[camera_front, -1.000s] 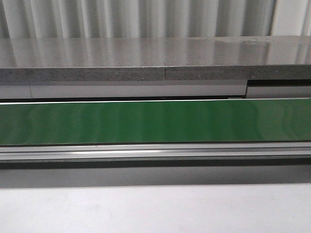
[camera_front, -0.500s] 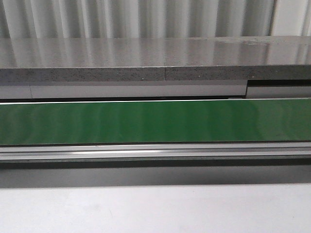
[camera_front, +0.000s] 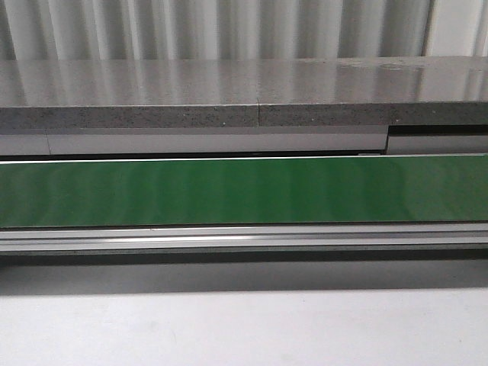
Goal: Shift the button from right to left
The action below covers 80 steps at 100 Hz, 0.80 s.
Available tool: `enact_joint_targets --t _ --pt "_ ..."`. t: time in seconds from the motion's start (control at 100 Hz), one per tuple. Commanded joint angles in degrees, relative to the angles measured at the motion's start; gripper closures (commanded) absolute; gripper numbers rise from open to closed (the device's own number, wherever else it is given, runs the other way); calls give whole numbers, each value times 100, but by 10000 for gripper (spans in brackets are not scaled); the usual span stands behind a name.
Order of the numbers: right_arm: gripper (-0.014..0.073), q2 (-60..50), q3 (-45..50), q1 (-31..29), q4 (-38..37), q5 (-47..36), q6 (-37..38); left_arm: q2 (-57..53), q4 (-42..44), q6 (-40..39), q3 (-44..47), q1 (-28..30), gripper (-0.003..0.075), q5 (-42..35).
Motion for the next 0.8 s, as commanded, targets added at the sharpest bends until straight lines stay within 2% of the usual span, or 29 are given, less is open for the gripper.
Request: enact_joint_targets --t 0.0,0.04,0.08,0.31,0.79 --pt "660 52 -146 8 -4 -424 -43 55 -7 -9 313 -36 740 -1291" --pt "660 52 -146 8 -4 -424 -43 55 -7 -9 505 -36 740 -1547" --pt "660 52 -146 8 -4 -424 -43 46 2 -9 459 -36 740 -1081" --pt "660 52 -146 8 -3 -424 -43 -216 370 -9 484 -36 740 -73" --pt "660 52 -146 8 -3 -423 -43 -216 370 -9 484 -36 740 -60"
